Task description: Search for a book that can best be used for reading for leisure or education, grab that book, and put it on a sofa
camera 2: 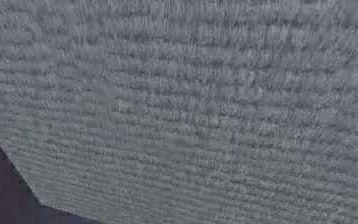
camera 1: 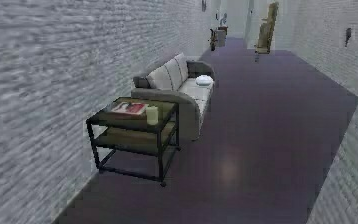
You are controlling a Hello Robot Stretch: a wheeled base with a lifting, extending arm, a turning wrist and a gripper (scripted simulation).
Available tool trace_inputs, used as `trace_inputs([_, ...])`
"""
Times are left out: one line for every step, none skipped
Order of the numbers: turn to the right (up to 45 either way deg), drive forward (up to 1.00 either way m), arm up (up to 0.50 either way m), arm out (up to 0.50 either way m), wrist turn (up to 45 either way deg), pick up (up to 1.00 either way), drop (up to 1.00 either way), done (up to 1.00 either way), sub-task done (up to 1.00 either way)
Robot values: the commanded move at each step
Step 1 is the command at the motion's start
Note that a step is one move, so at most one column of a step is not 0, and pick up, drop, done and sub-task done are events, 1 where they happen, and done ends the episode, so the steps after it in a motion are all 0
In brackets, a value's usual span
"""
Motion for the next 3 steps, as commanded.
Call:
trace_inputs([0.0,0.85,0.0,0.0,0.0,0.0,0.0,0.0,0.0])
trace_inputs([-45.0,0.0,0.0,0.0,0.0,0.0,0.0,0.0,0.0])
trace_inputs([-45.0,0.0,0.0,0.0,0.0,0.0,0.0,0.0,0.0])
